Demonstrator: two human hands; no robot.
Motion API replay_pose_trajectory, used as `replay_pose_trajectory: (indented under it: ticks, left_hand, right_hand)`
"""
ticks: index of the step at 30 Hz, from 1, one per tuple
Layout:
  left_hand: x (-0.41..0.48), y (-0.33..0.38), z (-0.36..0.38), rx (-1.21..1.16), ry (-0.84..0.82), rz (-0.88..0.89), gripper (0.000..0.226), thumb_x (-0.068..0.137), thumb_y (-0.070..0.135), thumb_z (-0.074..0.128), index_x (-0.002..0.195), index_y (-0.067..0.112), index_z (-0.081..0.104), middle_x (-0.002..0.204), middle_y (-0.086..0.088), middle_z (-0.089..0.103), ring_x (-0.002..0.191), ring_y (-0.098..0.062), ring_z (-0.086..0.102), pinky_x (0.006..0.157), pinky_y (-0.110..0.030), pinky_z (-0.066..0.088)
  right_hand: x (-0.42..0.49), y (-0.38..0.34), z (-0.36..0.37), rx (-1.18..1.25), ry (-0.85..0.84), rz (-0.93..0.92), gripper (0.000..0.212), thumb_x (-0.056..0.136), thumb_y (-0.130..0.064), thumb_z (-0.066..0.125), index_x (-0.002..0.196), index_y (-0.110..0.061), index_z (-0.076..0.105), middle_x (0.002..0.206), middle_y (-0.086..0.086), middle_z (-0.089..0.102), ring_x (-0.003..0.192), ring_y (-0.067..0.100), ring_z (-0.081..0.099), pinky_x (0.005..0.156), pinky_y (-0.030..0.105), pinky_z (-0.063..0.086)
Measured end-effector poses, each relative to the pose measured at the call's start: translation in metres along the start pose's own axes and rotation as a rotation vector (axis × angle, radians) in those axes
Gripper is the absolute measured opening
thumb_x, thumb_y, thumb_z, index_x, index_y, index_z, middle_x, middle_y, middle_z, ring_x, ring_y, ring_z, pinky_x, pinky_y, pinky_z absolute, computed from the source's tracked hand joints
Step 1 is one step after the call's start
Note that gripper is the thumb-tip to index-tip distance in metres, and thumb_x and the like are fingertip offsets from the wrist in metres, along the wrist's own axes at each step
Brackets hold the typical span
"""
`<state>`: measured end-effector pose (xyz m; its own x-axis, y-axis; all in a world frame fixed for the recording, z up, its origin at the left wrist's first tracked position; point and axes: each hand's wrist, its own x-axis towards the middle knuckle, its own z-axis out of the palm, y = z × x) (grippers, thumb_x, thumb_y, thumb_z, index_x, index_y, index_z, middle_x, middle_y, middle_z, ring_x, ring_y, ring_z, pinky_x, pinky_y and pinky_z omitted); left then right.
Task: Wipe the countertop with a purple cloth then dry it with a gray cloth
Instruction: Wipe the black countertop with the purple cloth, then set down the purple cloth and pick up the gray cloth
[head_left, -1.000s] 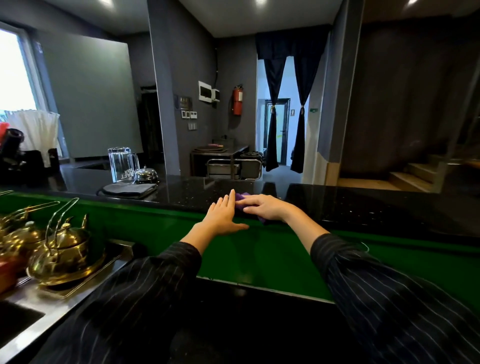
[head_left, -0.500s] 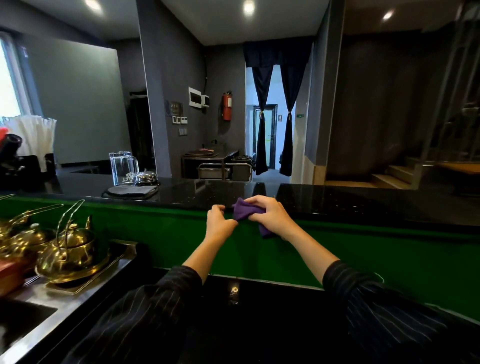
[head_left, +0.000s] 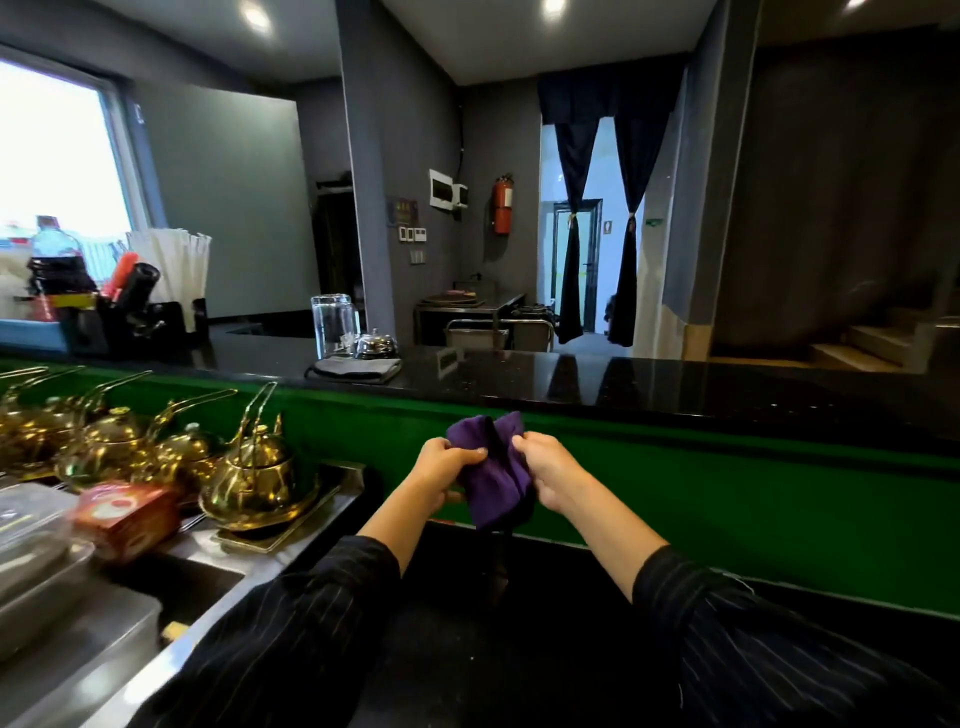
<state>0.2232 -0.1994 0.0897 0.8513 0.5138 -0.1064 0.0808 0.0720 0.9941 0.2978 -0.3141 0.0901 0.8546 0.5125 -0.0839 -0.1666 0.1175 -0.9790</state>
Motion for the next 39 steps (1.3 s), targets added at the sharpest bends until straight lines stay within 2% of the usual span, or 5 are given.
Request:
replay_pose_trajectory:
  ticks: [8,13,24,29,39]
  left_hand:
    - [-0.003,-0.021,-0.139,0.108,0.029,-0.084,0.028,0.084,-0.007,0.056,0.102,0.013,0.05,0.083,-0.006,0.059,0.062,-0.014,0.06,0.058,-0.03,0.051]
    - [-0.01,-0.026,-0.212,0.321,0.029,-0.071,0.068,0.07,-0.02,0.063,0.122,0.019,0.042,0.087,-0.011,0.059,0.068,-0.019,0.059,0.049,-0.028,0.051]
    - [-0.019,-0.062,-0.3,1.035,-0.075,-0.036,0.045,0.075,-0.002,0.066,0.08,0.042,0.057,0.114,0.0,0.051,0.11,-0.021,0.052,0.09,-0.034,0.048]
    - [-0.015,-0.064,-0.309,0.998,-0.201,-0.054,0.056,0.081,-0.008,0.054,0.11,0.039,0.055,0.14,-0.001,0.038,0.133,-0.023,0.036,0.103,-0.037,0.044]
    - [-0.007,-0.029,-0.283,1.506,-0.349,-0.129,0.063,0.084,0.001,0.057,0.138,0.03,0.044,0.141,-0.009,0.04,0.118,-0.028,0.051,0.081,-0.03,0.053]
  right_hand:
    - [0.0,0.062,0.096,0.131,-0.096,0.336,0.032,0.101,-0.026,0.044,0.077,-0.009,0.057,0.074,0.012,0.06,0.065,0.023,0.056,0.055,0.033,0.051]
    - [0.004,0.098,0.169,-0.103,-0.195,0.312,0.014,0.082,0.011,0.059,0.083,-0.003,0.062,0.064,0.008,0.065,0.054,0.018,0.061,0.05,0.028,0.052]
    - [-0.007,0.182,0.251,-0.249,-0.134,0.386,0.026,0.076,0.013,0.052,0.089,-0.009,0.052,0.089,0.012,0.061,0.078,0.029,0.067,0.046,0.034,0.051]
    - [-0.007,0.18,0.239,-0.236,-0.147,0.43,0.02,0.081,0.012,0.054,0.087,-0.006,0.048,0.062,0.007,0.049,0.028,0.009,0.051,0.037,0.026,0.047]
    - [0.002,0.157,0.216,-0.605,-0.441,0.376,0.022,0.091,-0.011,0.062,0.106,-0.001,0.049,0.08,0.01,0.064,0.06,0.018,0.066,0.058,0.032,0.056]
